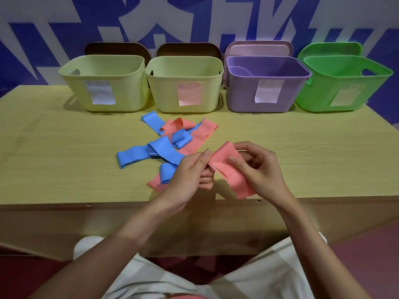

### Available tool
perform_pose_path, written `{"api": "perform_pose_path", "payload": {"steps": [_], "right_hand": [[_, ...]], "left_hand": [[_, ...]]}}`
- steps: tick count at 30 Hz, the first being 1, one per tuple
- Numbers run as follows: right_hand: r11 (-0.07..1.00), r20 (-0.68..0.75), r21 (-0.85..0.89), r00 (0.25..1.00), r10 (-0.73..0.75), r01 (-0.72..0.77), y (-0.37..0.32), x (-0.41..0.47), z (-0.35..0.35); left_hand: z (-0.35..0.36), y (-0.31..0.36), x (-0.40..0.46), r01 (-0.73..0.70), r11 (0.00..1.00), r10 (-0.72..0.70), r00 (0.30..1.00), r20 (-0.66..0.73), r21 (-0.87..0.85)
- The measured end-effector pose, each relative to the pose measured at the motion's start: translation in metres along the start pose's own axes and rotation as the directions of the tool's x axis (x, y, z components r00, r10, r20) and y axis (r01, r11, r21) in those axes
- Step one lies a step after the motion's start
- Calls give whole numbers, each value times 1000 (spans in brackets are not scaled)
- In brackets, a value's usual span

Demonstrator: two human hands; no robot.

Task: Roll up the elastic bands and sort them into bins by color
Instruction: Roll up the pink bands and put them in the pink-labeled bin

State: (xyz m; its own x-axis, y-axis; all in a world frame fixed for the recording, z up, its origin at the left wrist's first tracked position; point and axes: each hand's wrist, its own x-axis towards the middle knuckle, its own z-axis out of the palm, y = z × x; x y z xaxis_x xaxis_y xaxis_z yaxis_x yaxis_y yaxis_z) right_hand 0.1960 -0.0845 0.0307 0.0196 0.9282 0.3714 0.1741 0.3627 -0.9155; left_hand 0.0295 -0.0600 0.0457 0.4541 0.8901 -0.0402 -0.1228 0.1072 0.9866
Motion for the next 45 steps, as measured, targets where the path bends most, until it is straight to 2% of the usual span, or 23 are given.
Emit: {"api": "perform_pose_path", "payload": {"steps": [4,8,12,14,17,20,22,25,29,35,41,45], "right_hand": [[1000,-16,24,1000,-11,11,-3,2,1],[998,-19,69,1000,9,-7,-1,0,0],[997,-18,74,999,27,-25,2,-3,-2],[997,-27,75,999,32,-30,3,-4,-2],[996,-13,86,999,37,-36,5,-3,-2],[996,-10,83,999,36,-35,6,-2,0],[997,12,70,999,34,-35,6,-1,0],[1000,73,9,997,24,-25,6,-2,0],[997,64,-73,998,-6,11,8,-2,-3],[982,-15,-180,998,-61,57,6,0,-3],[999,-63,-43,998,11,-14,3,-4,-6],[997,-62,-71,997,-40,36,4,-3,-4]], "left_hand": [[0,2,0,48,994,-42,997,59,-96],[-6,6,2,97,994,-88,983,159,-53],[-8,3,4,-42,974,23,996,87,223],[-8,-2,3,-159,912,152,987,50,378],[-10,-7,-1,-311,790,305,947,102,529],[-9,-9,-1,-354,672,354,925,138,651],[-7,-8,-1,-354,646,378,918,119,676],[-6,-9,1,-344,680,386,919,82,647],[-4,-7,2,-315,766,350,936,47,561],[0,-11,8,-183,950,186,982,9,252],[0,-13,7,-152,982,142,986,92,112],[-1,-10,7,-2,1000,6,988,152,-24]]}}
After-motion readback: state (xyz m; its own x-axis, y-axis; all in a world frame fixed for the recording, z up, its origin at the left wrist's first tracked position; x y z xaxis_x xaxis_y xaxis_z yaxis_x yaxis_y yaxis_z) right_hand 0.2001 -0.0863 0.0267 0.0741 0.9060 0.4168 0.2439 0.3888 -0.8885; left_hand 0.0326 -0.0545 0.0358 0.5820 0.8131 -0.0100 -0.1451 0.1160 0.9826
